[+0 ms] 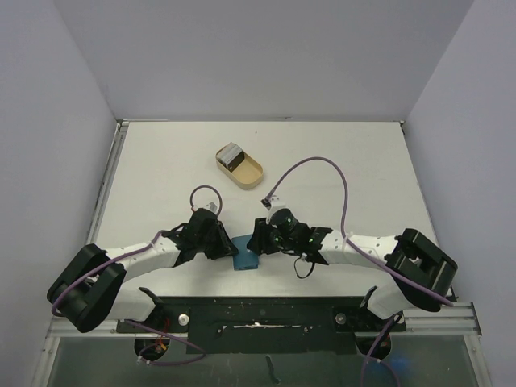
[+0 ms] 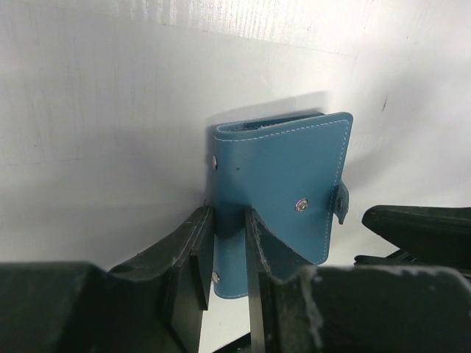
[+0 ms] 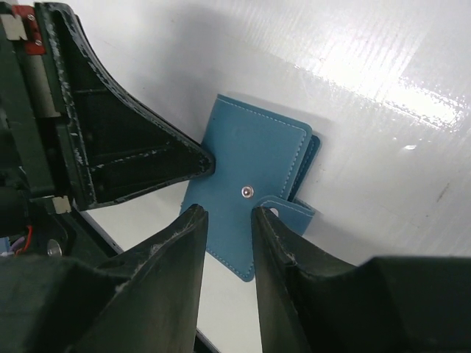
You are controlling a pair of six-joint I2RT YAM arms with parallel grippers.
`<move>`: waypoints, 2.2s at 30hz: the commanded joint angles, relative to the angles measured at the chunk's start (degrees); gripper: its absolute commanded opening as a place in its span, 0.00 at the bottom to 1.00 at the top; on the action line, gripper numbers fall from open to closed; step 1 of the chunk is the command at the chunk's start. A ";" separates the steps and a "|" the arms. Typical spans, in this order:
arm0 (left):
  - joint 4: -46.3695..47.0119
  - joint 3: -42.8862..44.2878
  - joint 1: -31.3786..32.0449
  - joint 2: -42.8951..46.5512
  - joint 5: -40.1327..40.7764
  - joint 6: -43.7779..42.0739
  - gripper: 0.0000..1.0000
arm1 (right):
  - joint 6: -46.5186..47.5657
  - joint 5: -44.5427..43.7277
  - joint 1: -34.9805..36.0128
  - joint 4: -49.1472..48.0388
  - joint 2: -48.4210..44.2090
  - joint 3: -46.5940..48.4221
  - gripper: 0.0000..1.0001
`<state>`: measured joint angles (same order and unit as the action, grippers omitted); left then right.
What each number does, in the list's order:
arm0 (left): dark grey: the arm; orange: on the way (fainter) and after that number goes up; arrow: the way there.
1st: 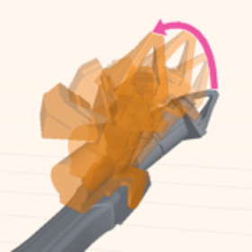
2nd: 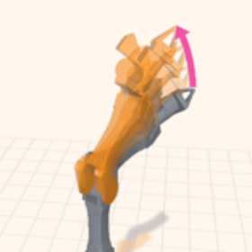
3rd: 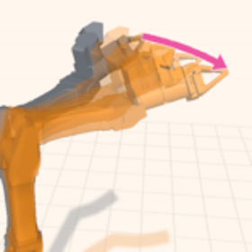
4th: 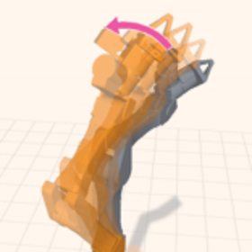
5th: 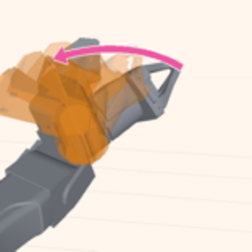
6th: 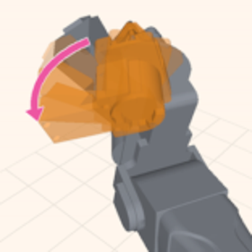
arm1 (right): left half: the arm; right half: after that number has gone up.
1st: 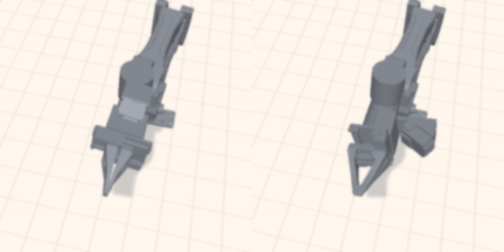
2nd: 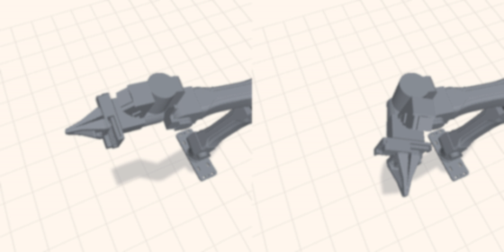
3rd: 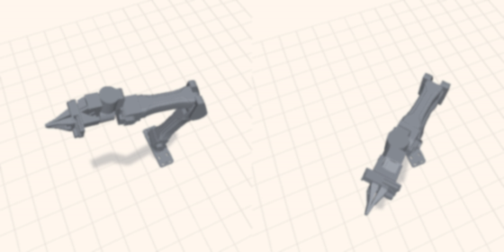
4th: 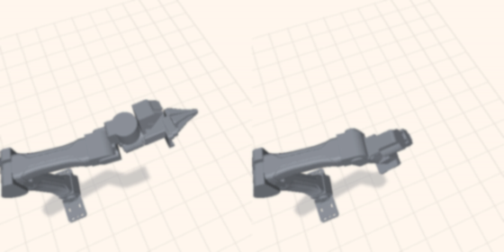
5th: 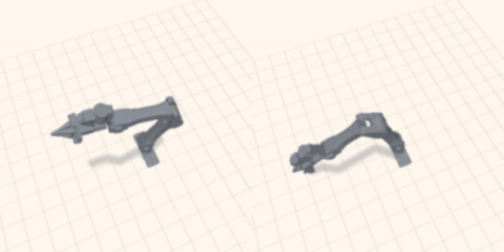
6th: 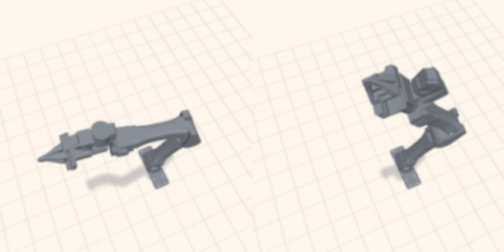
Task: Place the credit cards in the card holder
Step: Close the card holder at the center of the board.
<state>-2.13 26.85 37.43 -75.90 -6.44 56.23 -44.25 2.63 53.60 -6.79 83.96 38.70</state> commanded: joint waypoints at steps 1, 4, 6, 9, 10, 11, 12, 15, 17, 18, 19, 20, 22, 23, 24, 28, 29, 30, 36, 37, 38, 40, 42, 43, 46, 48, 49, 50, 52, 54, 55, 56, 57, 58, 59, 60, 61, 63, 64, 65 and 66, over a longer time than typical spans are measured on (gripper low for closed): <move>-2.02 1.36 0.17 -0.48 3.52 -1.82 0.19 | -0.59 0.26 -0.19 -0.77 -1.27 2.62 0.32; -2.01 1.45 0.17 -0.48 3.40 -1.79 0.19 | -0.75 -0.16 -0.18 -0.23 -0.98 2.50 0.32; -2.02 1.58 0.23 -0.48 3.21 -1.73 0.19 | -0.87 -1.39 -0.18 0.87 -1.14 2.59 0.34; -1.83 1.84 0.27 -0.50 2.84 -1.60 0.19 | -1.01 -2.63 -0.27 1.84 -1.14 2.70 0.38; -1.78 1.91 0.29 -0.48 2.76 -1.56 0.19 | -1.06 -2.64 -0.36 2.06 -0.79 2.76 0.39; -1.74 1.89 0.28 -0.44 2.54 -1.46 0.19 | -1.14 -2.57 -0.41 2.00 -0.49 2.82 0.39; -1.66 1.92 0.30 -0.35 2.48 -1.39 0.19 | -1.17 -2.36 -0.36 1.89 -0.01 2.93 0.39; -1.63 1.95 0.29 -0.18 2.40 -1.22 0.19 | -1.36 -1.54 -0.36 0.76 1.18 2.96 0.39; -1.57 1.98 0.34 -0.13 2.37 -1.14 0.19 | -1.32 -1.05 -0.39 0.47 2.14 3.34 0.39; -1.56 1.98 0.29 -0.13 2.31 -1.05 0.19 | -1.28 -0.86 -0.43 0.42 2.62 3.58 0.39; -1.56 1.98 0.28 -0.08 2.16 -0.88 0.19 | -1.20 -0.57 -0.48 0.11 3.09 3.80 0.39; -1.49 1.93 0.33 -0.07 2.17 -0.73 0.19 | -1.19 -0.12 -0.48 -0.38 3.79 3.84 0.39; -1.15 1.74 0.42 0.23 1.94 -0.45 0.19 | -1.28 1.08 -0.37 -1.50 4.62 3.84 0.38; -1.12 1.66 0.40 0.29 1.95 -0.26 0.19 | -1.41 1.47 -0.34 -1.90 5.05 3.90 0.38; -1.12 1.63 0.46 0.43 1.98 -0.22 0.19 | -1.49 1.78 -0.29 -2.19 5.33 3.93 0.38; -0.84 1.63 0.50 0.90 1.71 0.01 0.19 | -1.72 2.36 -0.14 -2.95 5.60 3.67 0.34; -0.66 1.57 0.51 1.05 1.51 0.17 0.19 | -1.72 2.24 -0.04 -2.81 5.55 3.62 0.33; -0.41 1.57 0.55 1.21 1.31 0.38 0.19 | -1.78 2.17 -0.02 -2.76 5.56 3.52 0.32; 2.14 0.22 0.63 2.94 -0.26 2.50 0.19 | -2.23 2.33 -0.02 -2.30 5.44 3.14 0.30; 2.68 0.00 0.68 3.35 -0.55 2.95 0.19 | -2.20 2.39 0.01 -2.27 5.47 3.18 0.30; 3.08 -0.12 0.63 3.77 -0.78 3.27 0.19 | -2.10 2.40 0.09 -2.20 5.50 3.29 0.29; 3.42 -0.09 0.63 4.51 -1.11 3.68 0.19 | -1.86 2.30 0.17 -2.03 5.72 3.48 0.29; 4.00 -0.44 0.63 5.22 -1.38 4.31 0.19 | -1.64 1.84 0.16 -1.56 6.13 3.62 0.29; 4.55 -0.79 0.67 5.56 -1.60 4.71 0.19 | -1.63 1.72 0.17 -1.26 6.34 3.66 0.28; 5.59 -1.58 0.67 6.34 -1.91 5.44 0.19 | -1.74 1.30 0.16 -0.43 6.76 3.58 0.28; 5.89 -2.00 0.70 6.46 -2.14 5.63 0.19 | -1.89 1.10 0.22 -0.16 6.91 3.45 0.29; 5.95 -2.24 0.67 6.52 -2.09 5.71 0.19 | -1.89 1.06 0.27 -0.27 6.92 3.34 0.29; 6.10 -2.55 0.65 6.63 -2.09 5.80 0.19 | -1.97 0.93 0.24 -0.47 6.92 3.17 0.29; 6.97 -3.32 0.63 6.73 -2.13 6.19 0.19 | -2.43 1.39 0.27 -1.61 6.83 2.76 0.29; 8.21 -3.88 0.63 6.68 -2.58 6.43 0.19 | -2.72 2.57 0.27 -3.53 6.68 2.26 0.29; 8.54 -4.05 0.63 6.55 -2.68 6.44 0.19 | -2.95 3.04 0.21 -4.46 6.65 2.06 0.29; 8.74 -4.15 0.67 6.49 -2.75 6.44 0.19 | -3.29 3.27 0.24 -5.02 6.65 1.93 0.29; 8.97 -4.29 0.64 6.35 -2.79 6.48 0.19 | -3.50 3.26 0.26 -5.35 6.65 1.83 0.29; 9.37 -4.41 0.64 6.15 -2.98 6.57 0.19 | -3.63 3.26 0.22 -5.57 6.72 1.82 0.29; 9.75 -4.58 0.63 6.05 -3.31 6.65 0.19 | -3.71 3.29 0.13 -5.81 6.80 1.86 0.29; 9.97 -4.73 0.65 5.95 -3.39 6.76 0.19 | -3.76 3.27 0.12 -5.94 6.89 1.90 0.29; 10.03 -4.78 0.63 5.92 -3.43 6.85 0.19 | -3.74 3.14 0.18 -6.06 6.98 1.91 0.29; 10.33 -5.16 0.63 6.06 -3.41 7.11 0.19 | -3.74 2.67 0.11 -5.88 7.09 1.86 0.29; 10.51 -5.34 0.65 6.15 -3.46 7.22 0.19 | -3.80 2.54 0.18 -5.92 7.09 1.76 0.29; 10.51 -5.46 0.64 6.26 -3.36 7.23 0.19 | -3.63 2.51 0.18 -5.95 7.09 1.66 0.29; 10.44 -5.49 0.65 6.29 -3.13 7.21 0.19 | -3.26 2.35 0.07 -5.56 7.05 1.76 0.29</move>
<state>3.18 21.12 37.78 -70.57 -8.21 62.65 -47.29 4.78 53.34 -9.52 90.76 40.29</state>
